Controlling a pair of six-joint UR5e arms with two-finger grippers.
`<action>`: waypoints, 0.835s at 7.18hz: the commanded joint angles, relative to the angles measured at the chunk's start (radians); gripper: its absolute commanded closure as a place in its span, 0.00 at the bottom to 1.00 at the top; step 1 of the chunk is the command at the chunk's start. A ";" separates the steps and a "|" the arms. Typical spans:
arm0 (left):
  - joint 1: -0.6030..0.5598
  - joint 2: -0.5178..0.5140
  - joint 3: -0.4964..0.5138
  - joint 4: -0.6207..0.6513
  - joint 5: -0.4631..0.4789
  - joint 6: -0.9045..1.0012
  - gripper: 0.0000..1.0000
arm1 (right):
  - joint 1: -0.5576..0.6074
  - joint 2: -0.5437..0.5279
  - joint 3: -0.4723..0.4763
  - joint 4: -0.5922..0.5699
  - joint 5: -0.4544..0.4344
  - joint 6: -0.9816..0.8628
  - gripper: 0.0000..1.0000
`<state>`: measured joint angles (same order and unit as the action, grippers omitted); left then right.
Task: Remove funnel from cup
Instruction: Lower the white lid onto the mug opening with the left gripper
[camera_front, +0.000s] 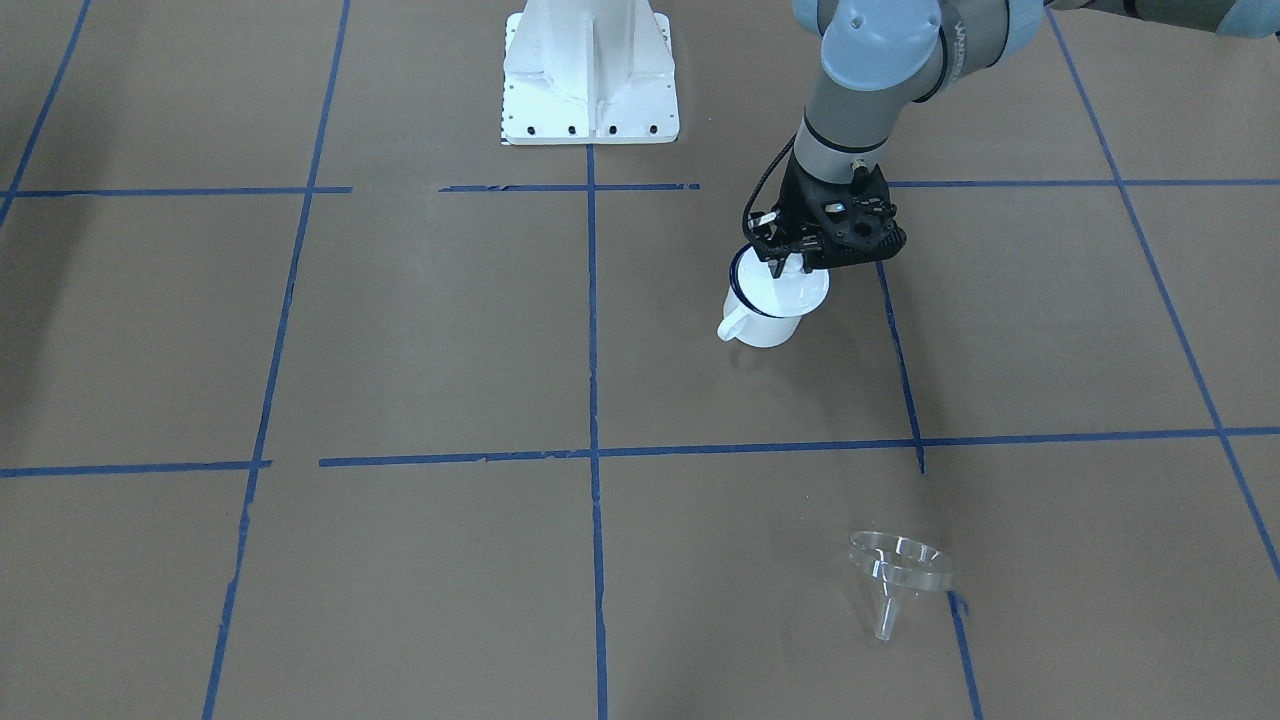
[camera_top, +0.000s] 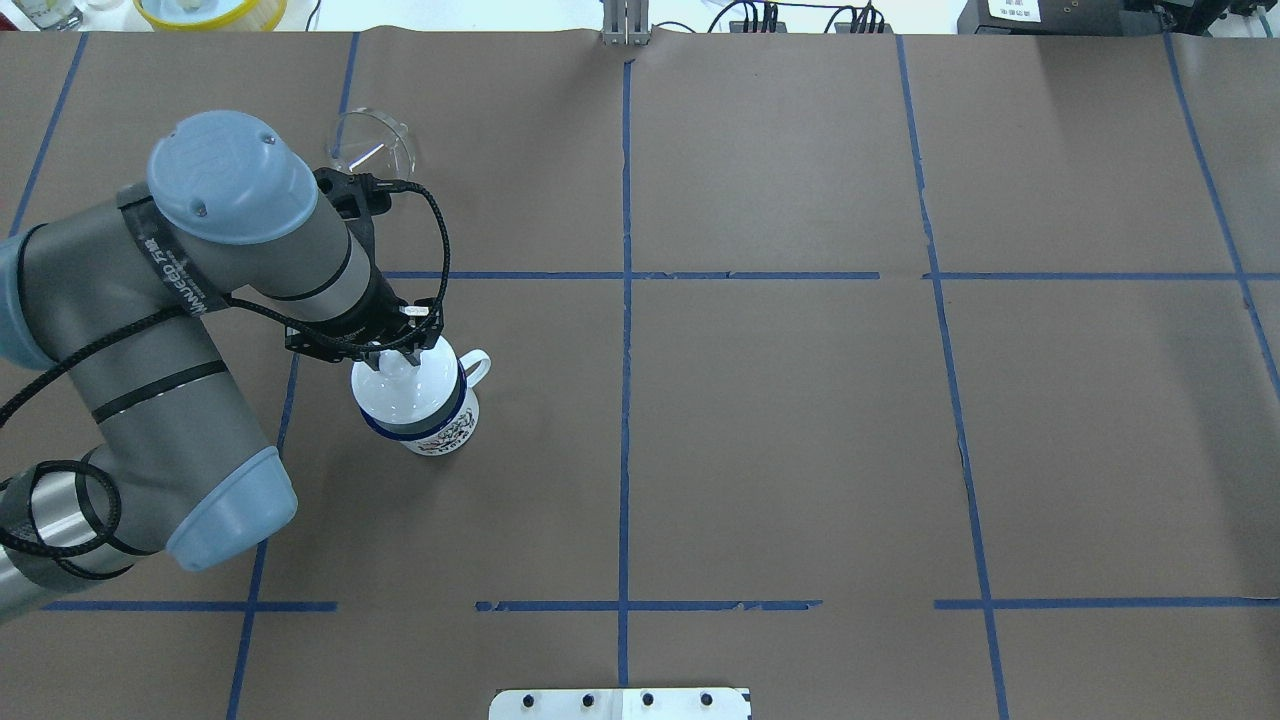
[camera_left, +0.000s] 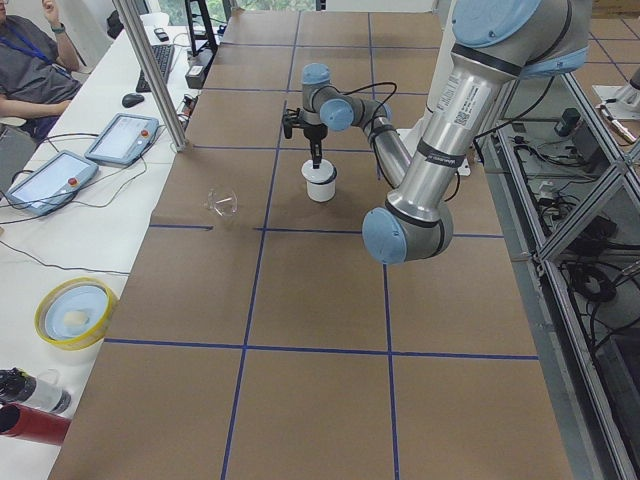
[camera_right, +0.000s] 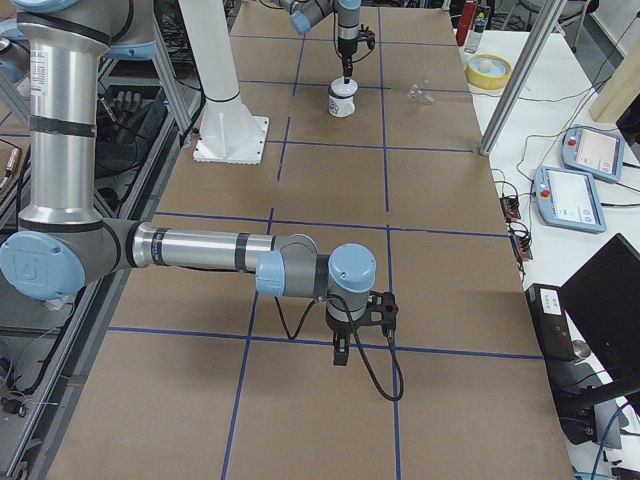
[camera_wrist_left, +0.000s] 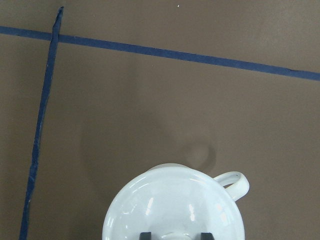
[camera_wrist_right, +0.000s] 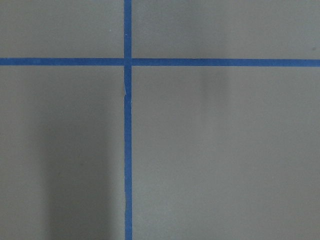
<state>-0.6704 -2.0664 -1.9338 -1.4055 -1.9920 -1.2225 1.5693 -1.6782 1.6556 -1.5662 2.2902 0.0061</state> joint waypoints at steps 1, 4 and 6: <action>0.000 -0.001 -0.004 -0.001 -0.001 -0.006 1.00 | 0.000 0.000 0.000 0.000 0.000 0.000 0.00; 0.008 -0.001 0.004 -0.007 0.001 -0.009 1.00 | 0.000 0.000 0.000 0.000 0.000 0.000 0.00; 0.009 0.000 0.006 -0.007 -0.001 -0.008 1.00 | 0.000 0.000 0.000 0.000 0.000 0.000 0.00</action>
<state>-0.6621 -2.0669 -1.9296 -1.4126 -1.9923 -1.2313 1.5693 -1.6782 1.6556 -1.5662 2.2902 0.0062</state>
